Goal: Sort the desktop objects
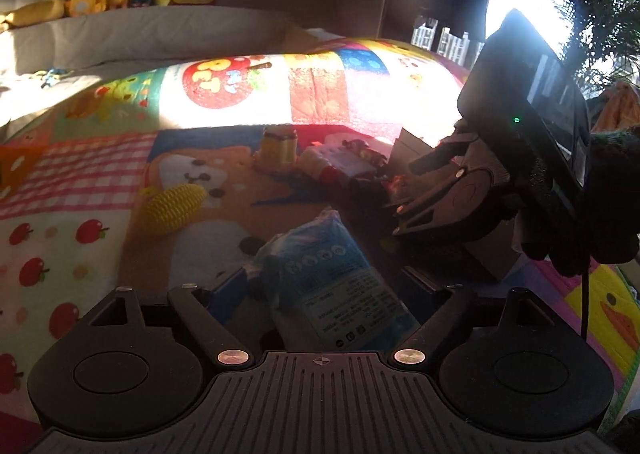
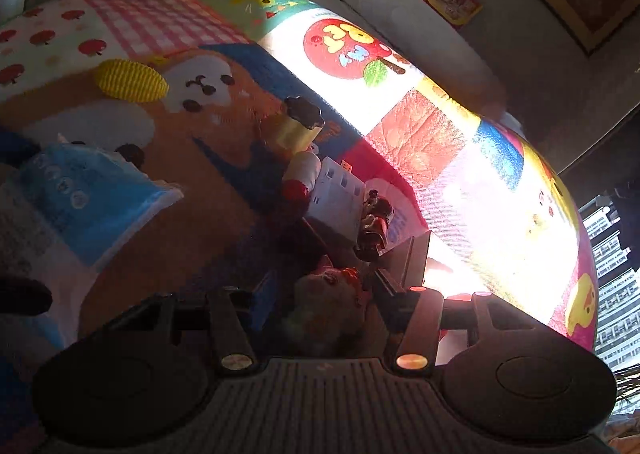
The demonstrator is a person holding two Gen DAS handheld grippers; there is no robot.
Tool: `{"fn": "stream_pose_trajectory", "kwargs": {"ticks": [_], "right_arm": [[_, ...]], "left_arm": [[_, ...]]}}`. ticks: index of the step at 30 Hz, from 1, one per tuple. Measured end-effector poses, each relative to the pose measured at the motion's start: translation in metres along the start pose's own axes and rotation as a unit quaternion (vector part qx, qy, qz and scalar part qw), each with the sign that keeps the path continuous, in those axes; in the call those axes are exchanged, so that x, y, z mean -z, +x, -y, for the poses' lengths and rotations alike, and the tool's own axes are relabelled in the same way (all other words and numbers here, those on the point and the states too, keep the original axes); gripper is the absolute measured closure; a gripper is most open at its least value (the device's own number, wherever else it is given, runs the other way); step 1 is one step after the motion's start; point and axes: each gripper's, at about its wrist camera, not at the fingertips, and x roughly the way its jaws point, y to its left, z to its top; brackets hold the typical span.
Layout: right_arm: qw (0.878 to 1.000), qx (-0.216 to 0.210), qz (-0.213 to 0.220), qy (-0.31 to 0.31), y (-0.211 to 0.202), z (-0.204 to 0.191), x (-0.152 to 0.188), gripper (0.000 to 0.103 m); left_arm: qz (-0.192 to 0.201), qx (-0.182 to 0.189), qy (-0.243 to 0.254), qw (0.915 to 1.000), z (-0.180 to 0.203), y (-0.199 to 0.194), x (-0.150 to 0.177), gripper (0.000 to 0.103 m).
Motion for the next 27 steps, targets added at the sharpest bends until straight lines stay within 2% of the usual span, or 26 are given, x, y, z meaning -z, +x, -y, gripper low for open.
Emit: {"fn": "stream_pose_trajectory", "kwargs": {"ticks": [1, 3, 5, 10, 12, 15, 19, 20, 21, 22, 23, 24, 25, 26, 27], "right_arm": [[1.000, -0.011, -0.015, 0.003, 0.007, 0.001, -0.003, 0.051], [1.000, -0.006, -0.027, 0.005, 0.015, 0.002, -0.007, 0.054], [1.000, -0.006, -0.022, 0.010, 0.011, 0.003, -0.006, 0.065], [0.996, -0.091, -0.006, 0.019, -0.028, 0.000, 0.017, 0.066], [0.994, -0.111, -0.002, 0.022, -0.045, -0.002, 0.029, 0.066], [0.986, -0.160, 0.002, 0.042, -0.072, -0.002, 0.052, 0.066], [0.979, -0.191, 0.014, 0.073, -0.094, 0.001, 0.081, 0.066], [0.976, -0.199, 0.019, 0.089, -0.099, 0.005, 0.090, 0.066], [0.974, -0.202, 0.023, 0.099, -0.102, 0.008, 0.095, 0.066], [0.973, -0.199, 0.031, 0.113, -0.107, 0.014, 0.103, 0.066], [0.972, -0.196, 0.037, 0.124, -0.109, 0.020, 0.109, 0.065], [0.971, -0.194, 0.042, 0.136, -0.113, 0.025, 0.115, 0.062], [0.969, -0.192, 0.044, 0.150, -0.114, 0.032, 0.121, 0.059], [0.967, -0.192, 0.045, 0.163, -0.115, 0.038, 0.126, 0.057], [0.964, -0.191, 0.045, 0.179, -0.114, 0.044, 0.133, 0.055]], "left_arm": [[0.001, 0.004, -0.005, 1.0000, -0.002, 0.000, 0.000, 0.012], [0.003, 0.011, -0.010, 0.9999, -0.003, -0.002, 0.001, 0.008], [0.003, 0.013, -0.006, 0.9999, -0.003, -0.004, 0.002, 0.008], [0.004, -0.006, -0.026, 0.9996, -0.014, -0.004, 0.000, 0.005], [0.013, -0.027, -0.044, 0.9986, -0.026, -0.001, -0.007, 0.005], [0.022, -0.081, -0.066, 0.9942, -0.043, 0.011, -0.021, 0.005], [0.013, -0.137, -0.085, 0.9867, -0.064, 0.044, -0.037, 0.005], [0.009, -0.152, -0.085, 0.9847, -0.068, 0.054, -0.039, 0.007], [0.004, -0.159, -0.081, 0.9839, -0.069, 0.061, -0.041, 0.018], [-0.007, -0.163, -0.072, 0.9840, -0.070, 0.070, -0.043, 0.032], [-0.019, -0.163, -0.065, 0.9842, -0.070, 0.076, -0.044, 0.037], [-0.017, -0.170, -0.054, 0.9838, -0.067, 0.079, -0.043, 0.038], [-0.019, -0.172, -0.044, 0.9840, -0.064, 0.080, -0.044, 0.044], [-0.022, -0.170, -0.038, 0.9845, -0.062, 0.080, -0.044, 0.046], [-0.024, -0.166, -0.034, 0.9852, -0.059, 0.080, -0.043, 0.057]]}}
